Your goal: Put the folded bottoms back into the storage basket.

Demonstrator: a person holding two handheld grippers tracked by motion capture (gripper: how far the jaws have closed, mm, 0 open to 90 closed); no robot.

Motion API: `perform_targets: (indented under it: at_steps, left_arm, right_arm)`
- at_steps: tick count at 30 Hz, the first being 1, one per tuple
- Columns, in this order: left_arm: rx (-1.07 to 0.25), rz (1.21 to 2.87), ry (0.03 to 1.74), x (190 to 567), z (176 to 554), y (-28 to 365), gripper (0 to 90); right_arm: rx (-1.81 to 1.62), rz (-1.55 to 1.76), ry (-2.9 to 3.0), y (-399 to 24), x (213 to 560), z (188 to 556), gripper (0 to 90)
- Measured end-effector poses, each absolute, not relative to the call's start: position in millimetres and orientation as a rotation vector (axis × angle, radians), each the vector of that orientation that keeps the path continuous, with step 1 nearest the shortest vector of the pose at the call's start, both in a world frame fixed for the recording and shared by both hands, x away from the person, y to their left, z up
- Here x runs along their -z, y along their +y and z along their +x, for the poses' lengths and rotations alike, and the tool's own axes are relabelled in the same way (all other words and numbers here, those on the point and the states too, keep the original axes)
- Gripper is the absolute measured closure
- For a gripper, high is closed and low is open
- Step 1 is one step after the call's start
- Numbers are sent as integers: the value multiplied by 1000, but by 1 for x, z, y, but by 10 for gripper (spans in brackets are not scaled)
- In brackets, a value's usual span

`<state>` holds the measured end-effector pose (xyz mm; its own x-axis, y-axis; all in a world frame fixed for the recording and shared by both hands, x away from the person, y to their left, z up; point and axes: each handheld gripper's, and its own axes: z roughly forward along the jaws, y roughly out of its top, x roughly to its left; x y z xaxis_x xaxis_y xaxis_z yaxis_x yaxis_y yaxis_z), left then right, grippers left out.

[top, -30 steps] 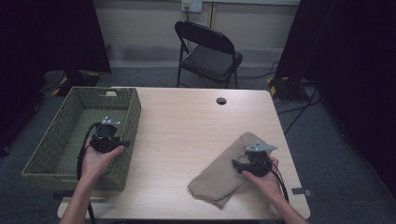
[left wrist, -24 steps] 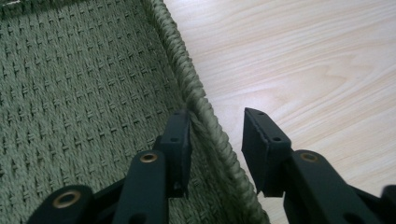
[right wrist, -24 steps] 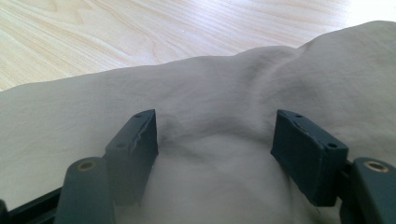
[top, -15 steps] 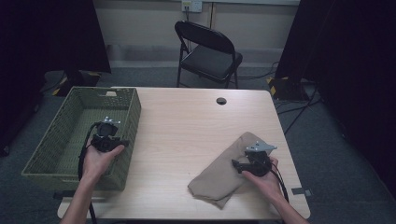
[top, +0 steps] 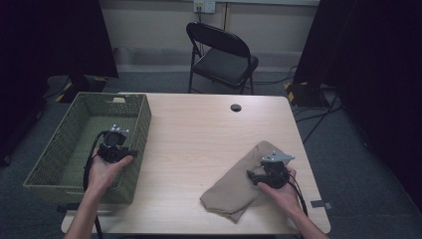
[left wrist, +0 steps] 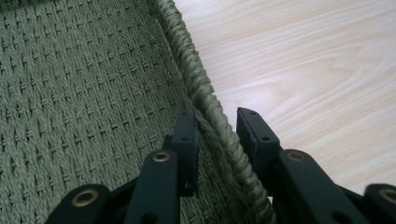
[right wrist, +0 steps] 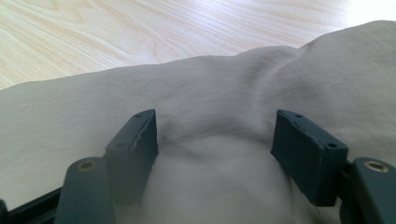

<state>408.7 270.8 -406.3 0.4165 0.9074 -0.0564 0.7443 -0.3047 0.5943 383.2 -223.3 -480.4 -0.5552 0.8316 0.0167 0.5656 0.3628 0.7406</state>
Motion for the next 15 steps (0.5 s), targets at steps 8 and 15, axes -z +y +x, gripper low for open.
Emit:
perform_targets:
  at_steps: [8,15]
  left_arm:
    - [-379,2138,1377,406,410,263,702]
    - [-369,2155,1341,407,408,259,701]
  right_arm:
    - [-1019,1218,2271,-224,481,383,304]
    - [-1017,1218,2271,-223,481,383,303]
